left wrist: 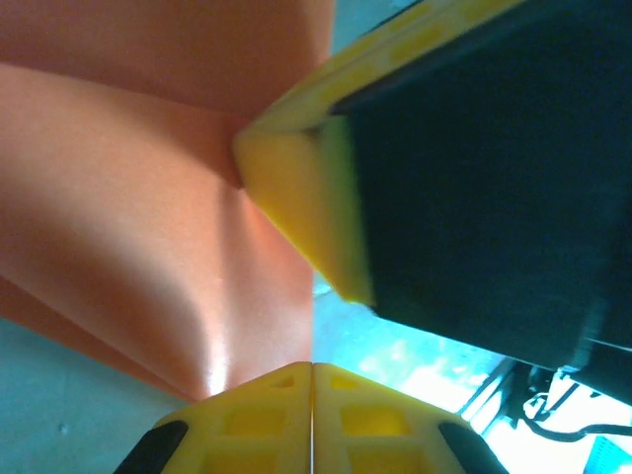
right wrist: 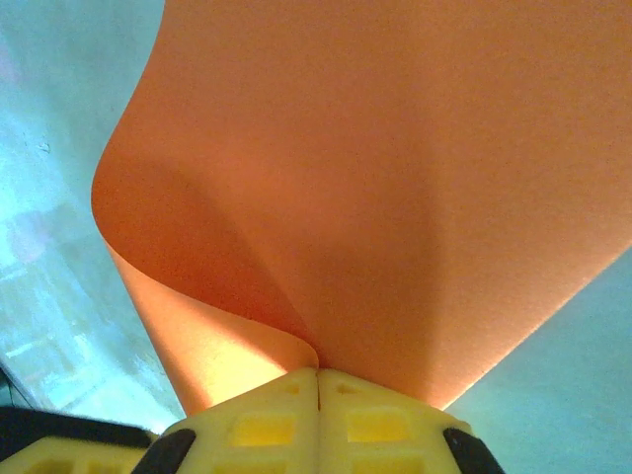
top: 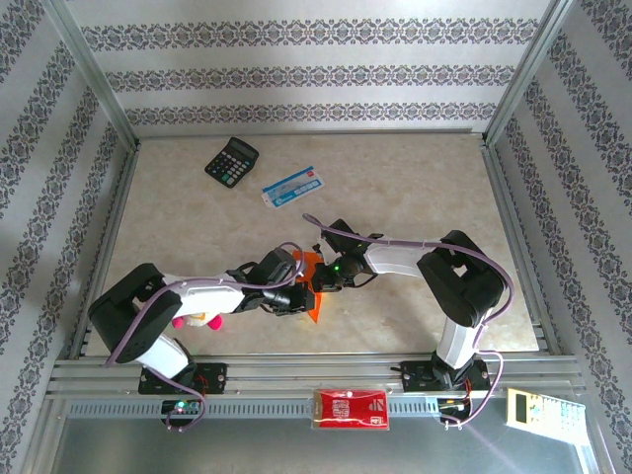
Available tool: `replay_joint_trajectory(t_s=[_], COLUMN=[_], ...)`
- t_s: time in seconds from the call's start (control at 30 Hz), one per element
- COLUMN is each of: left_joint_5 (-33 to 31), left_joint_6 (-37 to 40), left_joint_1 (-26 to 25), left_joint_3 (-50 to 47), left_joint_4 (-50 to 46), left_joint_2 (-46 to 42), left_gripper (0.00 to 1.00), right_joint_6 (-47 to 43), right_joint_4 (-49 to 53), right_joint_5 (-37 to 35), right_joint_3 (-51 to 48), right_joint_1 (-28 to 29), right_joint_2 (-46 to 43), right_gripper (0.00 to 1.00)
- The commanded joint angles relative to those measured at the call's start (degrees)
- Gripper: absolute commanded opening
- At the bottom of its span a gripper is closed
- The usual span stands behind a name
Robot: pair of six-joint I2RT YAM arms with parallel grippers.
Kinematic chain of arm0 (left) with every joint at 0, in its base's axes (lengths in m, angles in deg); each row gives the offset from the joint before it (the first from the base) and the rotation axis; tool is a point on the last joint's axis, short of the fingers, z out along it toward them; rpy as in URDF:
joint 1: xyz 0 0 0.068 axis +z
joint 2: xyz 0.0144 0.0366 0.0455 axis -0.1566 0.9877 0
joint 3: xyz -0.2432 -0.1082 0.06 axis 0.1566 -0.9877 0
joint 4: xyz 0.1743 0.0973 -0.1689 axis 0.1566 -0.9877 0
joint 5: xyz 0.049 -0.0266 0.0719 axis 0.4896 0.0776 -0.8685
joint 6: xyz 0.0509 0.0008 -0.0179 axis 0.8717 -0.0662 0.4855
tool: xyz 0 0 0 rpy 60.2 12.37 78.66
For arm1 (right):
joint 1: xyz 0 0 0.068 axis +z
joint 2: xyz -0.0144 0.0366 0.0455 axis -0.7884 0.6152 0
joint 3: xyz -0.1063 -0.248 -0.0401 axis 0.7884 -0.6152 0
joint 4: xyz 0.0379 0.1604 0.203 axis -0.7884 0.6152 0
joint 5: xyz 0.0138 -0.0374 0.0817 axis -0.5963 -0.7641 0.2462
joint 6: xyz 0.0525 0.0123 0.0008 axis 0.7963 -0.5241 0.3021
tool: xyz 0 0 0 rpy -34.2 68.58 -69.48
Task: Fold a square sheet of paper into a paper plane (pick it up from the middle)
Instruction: Third fold the triangle at the center of the table.
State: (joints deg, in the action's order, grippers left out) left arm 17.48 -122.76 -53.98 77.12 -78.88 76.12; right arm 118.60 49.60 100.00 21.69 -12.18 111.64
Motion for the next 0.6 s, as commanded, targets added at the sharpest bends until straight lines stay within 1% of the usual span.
replay_joint_trajectory(t_s=[0.0,0.17,0.37,0.57], left_joint_5=[0.05,0.68,-0.91,-0.74], left_joint_6=[1.71,1.07,2.69,3.9], left_joint_1=[0.41,0.41,1.31,3.57], left_joint_3=[-0.1,-0.49,1.09,0.51], left_joint_4=[0.06,1.13,-2.9,-2.57], left_joint_2=[2.37,1.43,-2.87,-0.94], left_gripper=[0.09,0.1,0.1,0.1], right_joint_6=[-1.16,-1.21,-1.27,-1.25], right_joint_4=[5.22,5.22,5.22,4.91], right_joint_5=[-8.88,-8.87,-8.85,-8.65], right_joint_3=[-3.3,-3.38,-3.34,-3.3], right_joint_1=[-0.76,-0.82,-0.85,-0.84], right_joint_2=[4.84,4.93,4.74,5.06], right_gripper=[0.0,0.0,0.0,0.0])
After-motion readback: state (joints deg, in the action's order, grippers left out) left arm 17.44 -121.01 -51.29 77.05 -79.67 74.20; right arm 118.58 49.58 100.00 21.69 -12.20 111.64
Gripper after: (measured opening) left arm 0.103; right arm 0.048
